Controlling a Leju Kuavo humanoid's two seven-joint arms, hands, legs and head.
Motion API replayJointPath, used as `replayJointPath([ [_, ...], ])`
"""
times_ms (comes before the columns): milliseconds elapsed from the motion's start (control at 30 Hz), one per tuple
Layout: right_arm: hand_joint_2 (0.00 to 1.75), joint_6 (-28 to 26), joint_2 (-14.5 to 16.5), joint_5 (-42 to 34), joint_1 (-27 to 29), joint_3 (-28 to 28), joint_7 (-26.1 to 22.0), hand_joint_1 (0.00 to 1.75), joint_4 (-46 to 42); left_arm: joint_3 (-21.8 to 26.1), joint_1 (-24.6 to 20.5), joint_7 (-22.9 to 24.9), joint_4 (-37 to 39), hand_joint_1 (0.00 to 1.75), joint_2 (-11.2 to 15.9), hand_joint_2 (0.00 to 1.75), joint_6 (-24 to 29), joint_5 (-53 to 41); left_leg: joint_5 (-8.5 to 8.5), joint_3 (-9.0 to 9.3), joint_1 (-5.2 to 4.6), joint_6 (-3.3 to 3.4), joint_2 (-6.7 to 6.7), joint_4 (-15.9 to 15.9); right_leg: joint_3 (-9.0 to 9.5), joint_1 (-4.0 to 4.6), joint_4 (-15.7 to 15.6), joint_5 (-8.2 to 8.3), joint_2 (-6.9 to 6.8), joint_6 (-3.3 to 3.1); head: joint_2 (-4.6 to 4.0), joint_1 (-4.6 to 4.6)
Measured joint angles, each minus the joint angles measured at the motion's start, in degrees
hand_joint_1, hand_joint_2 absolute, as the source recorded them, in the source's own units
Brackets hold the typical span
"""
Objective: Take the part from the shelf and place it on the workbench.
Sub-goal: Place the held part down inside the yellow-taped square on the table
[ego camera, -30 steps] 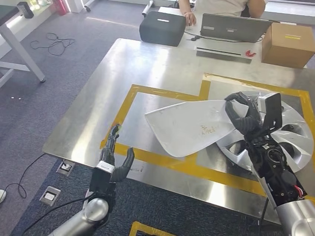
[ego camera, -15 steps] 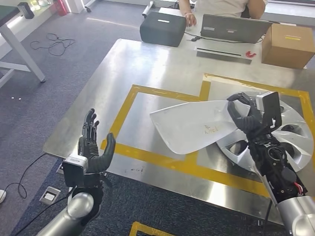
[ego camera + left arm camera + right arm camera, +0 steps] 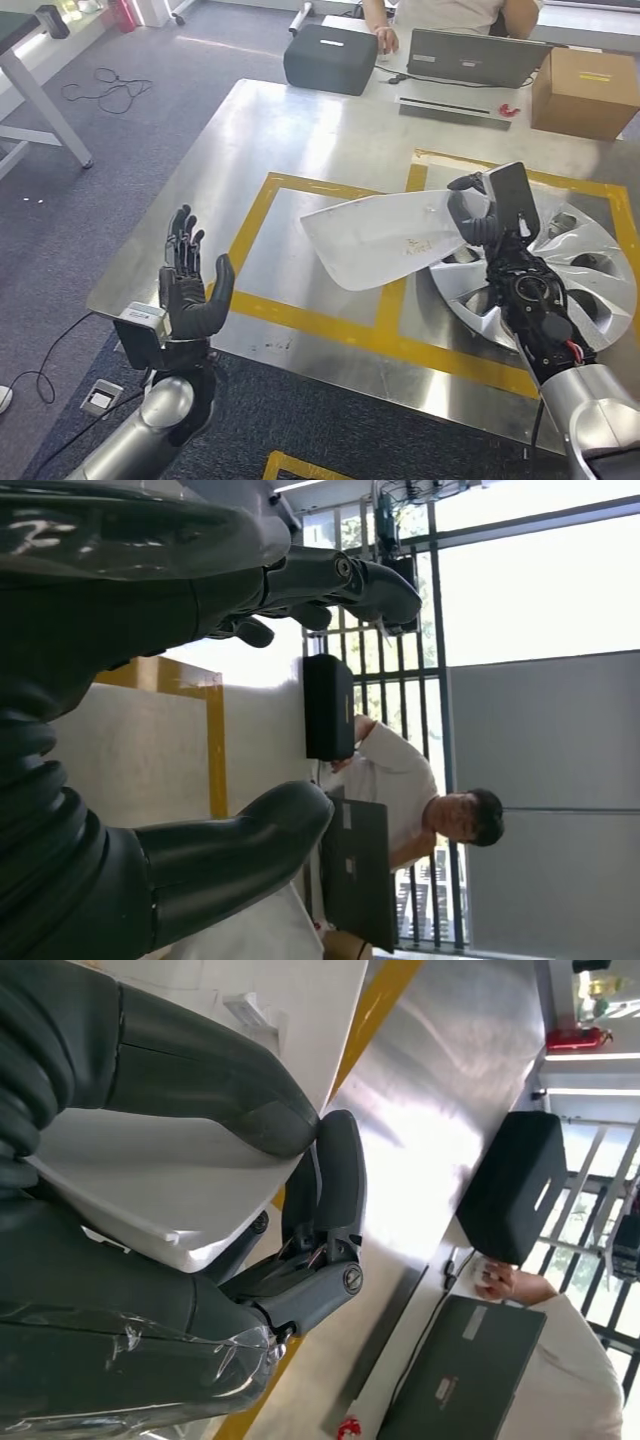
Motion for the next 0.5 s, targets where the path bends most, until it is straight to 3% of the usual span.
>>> replayJointPath([
  [500,1.75,0.62,6.33,1.6,-2.82,2.21,0.46,1.75,5.98,-0.74,-0.9,-2.33,0.24,0.0,-0.48,1.75,0.0,2.04,-0.03,0.04,0.0,-0.04,0.0,-0.01,0.03,-0.02,0.0,-0.08,-0.01,-0.05,0.0,0.01],
])
